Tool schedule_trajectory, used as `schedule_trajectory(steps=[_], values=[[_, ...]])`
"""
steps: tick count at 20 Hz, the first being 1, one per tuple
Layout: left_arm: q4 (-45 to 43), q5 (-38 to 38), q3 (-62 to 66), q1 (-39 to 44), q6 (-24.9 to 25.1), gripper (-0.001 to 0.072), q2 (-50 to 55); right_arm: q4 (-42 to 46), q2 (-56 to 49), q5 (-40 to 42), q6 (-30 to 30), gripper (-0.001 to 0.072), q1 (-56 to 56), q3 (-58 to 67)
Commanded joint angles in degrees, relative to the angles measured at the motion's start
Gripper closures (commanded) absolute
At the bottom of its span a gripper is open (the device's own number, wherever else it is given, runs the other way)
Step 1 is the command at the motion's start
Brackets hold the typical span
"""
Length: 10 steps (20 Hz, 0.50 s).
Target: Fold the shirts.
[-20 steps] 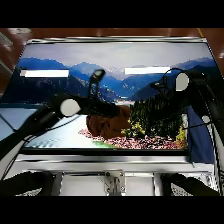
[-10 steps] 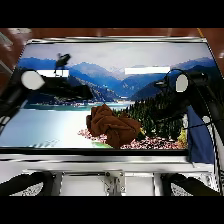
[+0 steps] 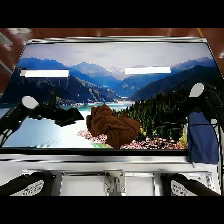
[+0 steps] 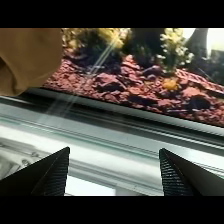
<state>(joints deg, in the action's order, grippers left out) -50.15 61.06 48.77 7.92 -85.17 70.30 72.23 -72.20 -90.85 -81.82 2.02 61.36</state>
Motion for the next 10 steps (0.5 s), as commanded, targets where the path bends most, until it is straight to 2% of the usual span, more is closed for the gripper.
schedule_trajectory(steps=[1,2,5,6,8,9,10], values=[[5.40,-7.17,-2.80,5.49,2.05,-0.0013,5.38,-4.46,0.04,0.92,0.66,0.0037,1.44,-0.85],[7.19,-8.61,-2.80,6.58,2.21,-0.0013,6.99,-4.85,0.04,0.90,0.70,0.0038,1.44,-0.85],[16.06,-12.09,-2.80,8.28,7.37,-0.0013,10.25,-6.43,0.04,0.85,0.63,0.0037,1.44,-0.85],[18.51,-12.83,-2.80,8.44,8.55,0.0042,10.69,-6.49,0.04,0.90,0.52,0.0037,1.42,-0.85],[20.31,-13.49,-2.73,8.39,8.66,0.0525,10.78,-6.91,0.04,2.08,-0.42,0.0037,1.44,-1.31],[20.20,-12.98,-2.54,8.39,9.03,0.0638,10.75,-7.87,0.04,3.85,-1.09,0.0037,1.42,-2.38],[20.17,-12.24,-2.25,8.39,9.60,0.0667,10.73,-9.44,0.02,5.73,-1.07,0.0037,1.42,-3.87]])
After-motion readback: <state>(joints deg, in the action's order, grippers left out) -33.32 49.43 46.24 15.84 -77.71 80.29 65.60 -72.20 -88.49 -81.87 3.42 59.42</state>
